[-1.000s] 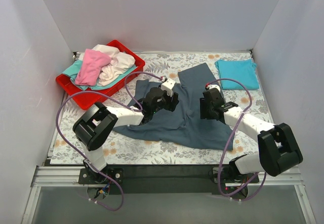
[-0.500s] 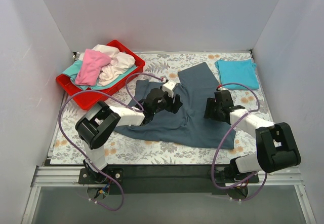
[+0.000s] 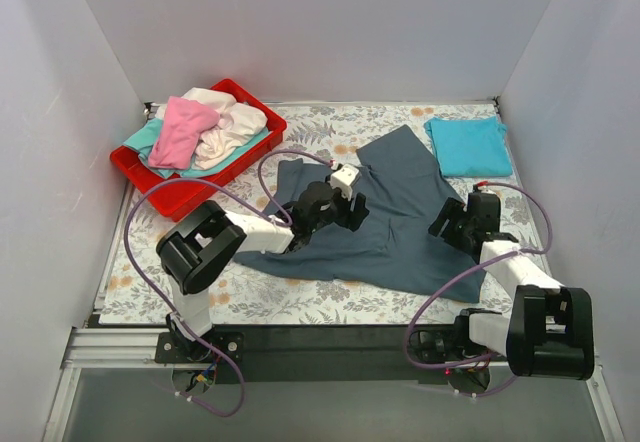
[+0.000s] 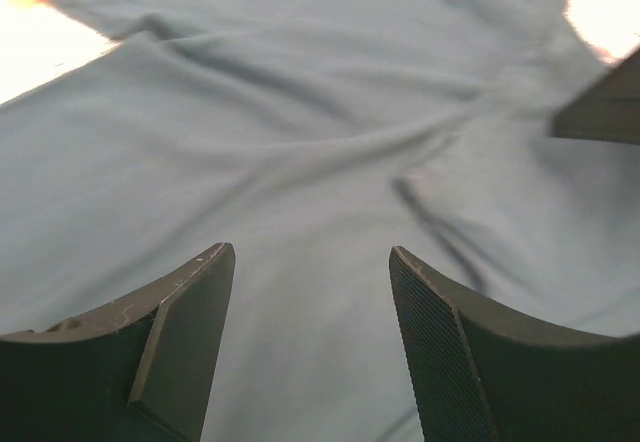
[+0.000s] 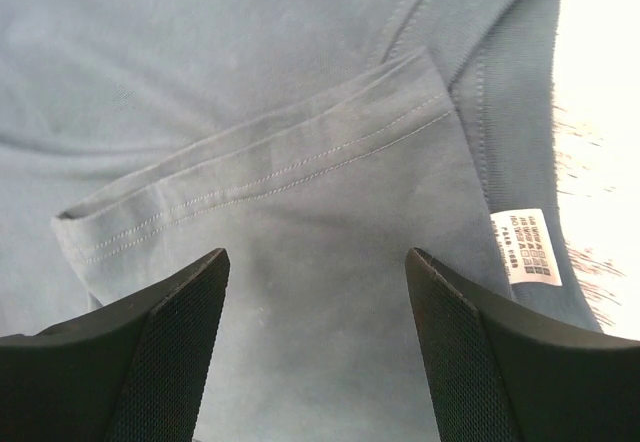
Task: Fold and stack the t-shirts
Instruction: Fold the tshirt
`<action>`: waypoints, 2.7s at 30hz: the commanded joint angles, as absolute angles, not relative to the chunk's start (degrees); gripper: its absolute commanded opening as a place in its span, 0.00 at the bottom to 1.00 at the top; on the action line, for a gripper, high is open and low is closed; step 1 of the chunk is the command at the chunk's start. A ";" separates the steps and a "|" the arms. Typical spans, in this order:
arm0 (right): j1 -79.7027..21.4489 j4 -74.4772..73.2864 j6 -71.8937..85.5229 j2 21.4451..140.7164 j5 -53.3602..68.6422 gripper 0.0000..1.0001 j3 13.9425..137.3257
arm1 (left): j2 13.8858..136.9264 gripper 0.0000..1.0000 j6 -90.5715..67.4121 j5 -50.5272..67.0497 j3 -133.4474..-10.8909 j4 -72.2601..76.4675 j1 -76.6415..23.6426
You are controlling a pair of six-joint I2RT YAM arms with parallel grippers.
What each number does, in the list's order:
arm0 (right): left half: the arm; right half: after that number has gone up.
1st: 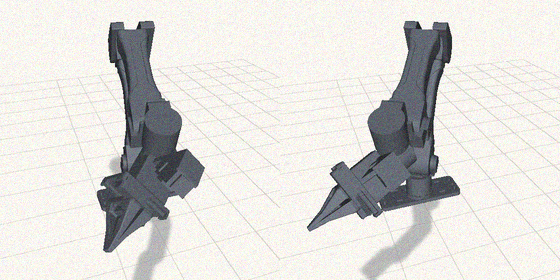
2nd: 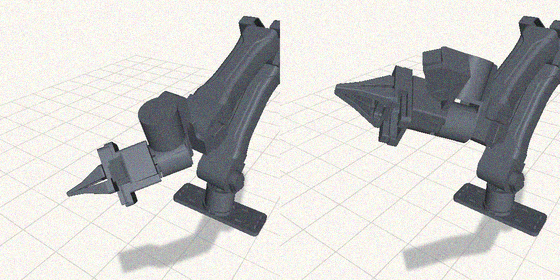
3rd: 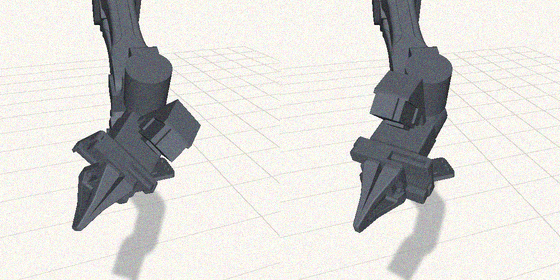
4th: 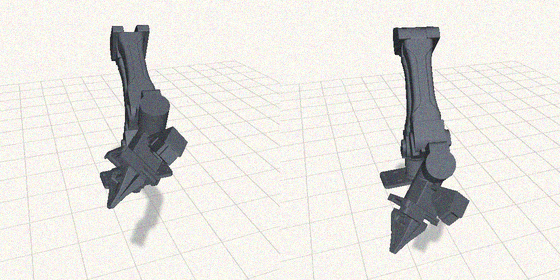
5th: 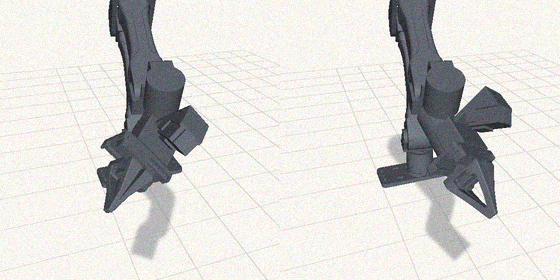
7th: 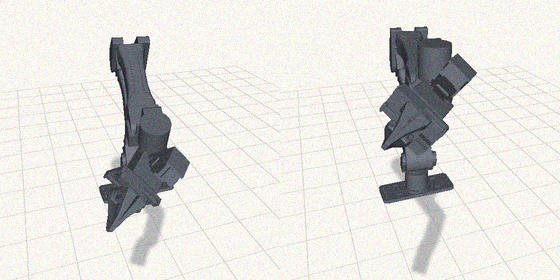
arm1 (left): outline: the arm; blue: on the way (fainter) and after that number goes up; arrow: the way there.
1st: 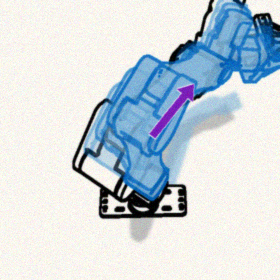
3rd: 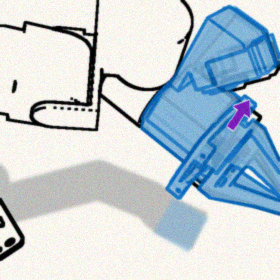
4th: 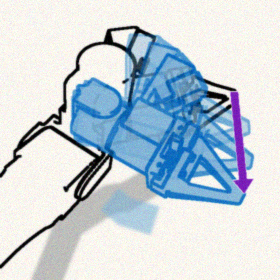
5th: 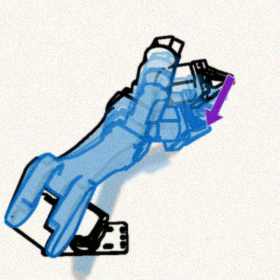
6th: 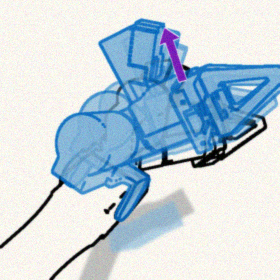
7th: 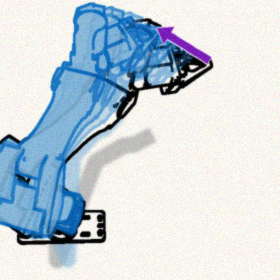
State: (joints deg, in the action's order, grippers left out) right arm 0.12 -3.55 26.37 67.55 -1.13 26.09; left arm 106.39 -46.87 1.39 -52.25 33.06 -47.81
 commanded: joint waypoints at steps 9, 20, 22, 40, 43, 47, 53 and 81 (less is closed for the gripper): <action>4.83 -13.54 21.98 64.16 -4.93 0.64 28.64 | 97.39 0.61 -46.85 -9.83 -45.97 32.61 -42.37; 3.08 -7.74 17.67 62.40 -1.32 0.63 37.44 | 97.91 0.61 -47.10 -12.41 -45.18 29.45 -30.69; 2.20 -5.28 17.67 63.01 -1.67 0.63 38.23 | 98.26 0.61 -47.90 -10.21 -44.39 30.75 -29.27; -2.81 -0.53 16.44 67.68 -3.26 0.63 39.82 | 109.16 0.57 -47.46 -1.40 -52.38 32.08 -26.81; -2.90 1.05 16.17 67.06 -2.99 0.63 39.38 | 109.77 0.57 -46.85 -1.32 -52.82 32.78 -26.63; -2.90 1.14 16.00 66.97 -3.08 0.63 39.02 | 111.18 0.55 -46.41 -0.27 -54.14 32.34 -26.63; -2.99 1.05 15.73 67.24 -2.99 0.63 39.11 | 111.88 0.39 -46.14 -1.49 -54.58 31.38 -26.54; -5.62 1.05 14.68 70.66 -2.72 0.63 40.17 | 107.40 0.00 -57.21 -13.43 -57.30 12.85 -19.86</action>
State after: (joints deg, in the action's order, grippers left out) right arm -4.93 -1.32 15.94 70.41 -2.79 39.46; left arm 110.39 -54.19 -8.95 -54.63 20.18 -20.34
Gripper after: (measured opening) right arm 0.633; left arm 0.027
